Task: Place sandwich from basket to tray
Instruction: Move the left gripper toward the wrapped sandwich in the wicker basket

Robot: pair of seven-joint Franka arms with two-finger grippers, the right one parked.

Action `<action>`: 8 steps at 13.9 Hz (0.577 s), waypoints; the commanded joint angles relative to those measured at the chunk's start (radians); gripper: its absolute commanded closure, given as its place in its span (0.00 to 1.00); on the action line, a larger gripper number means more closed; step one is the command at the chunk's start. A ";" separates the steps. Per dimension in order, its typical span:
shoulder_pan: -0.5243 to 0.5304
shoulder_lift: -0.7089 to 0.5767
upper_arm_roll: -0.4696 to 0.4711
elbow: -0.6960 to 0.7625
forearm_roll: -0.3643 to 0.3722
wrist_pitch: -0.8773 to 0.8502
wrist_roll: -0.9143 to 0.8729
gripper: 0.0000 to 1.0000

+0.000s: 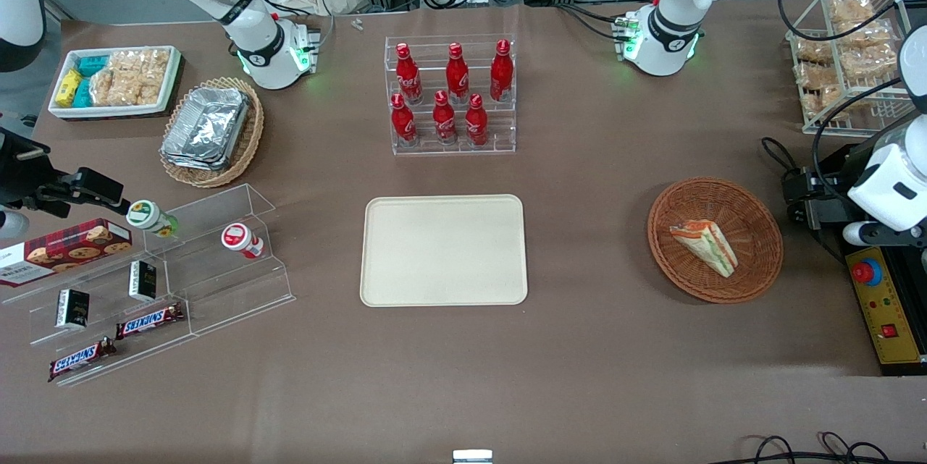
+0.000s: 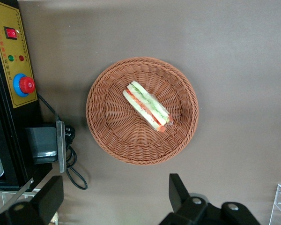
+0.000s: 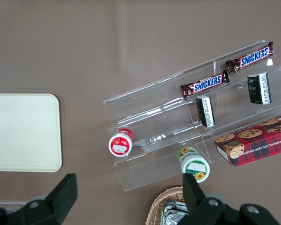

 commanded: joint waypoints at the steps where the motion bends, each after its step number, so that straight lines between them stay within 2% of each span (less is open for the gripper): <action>1: 0.008 -0.007 -0.005 0.001 -0.007 0.002 0.008 0.00; 5: 0.008 -0.008 -0.005 -0.004 -0.009 -0.001 0.005 0.00; 8: 0.011 -0.056 -0.005 -0.130 -0.030 0.054 -0.005 0.00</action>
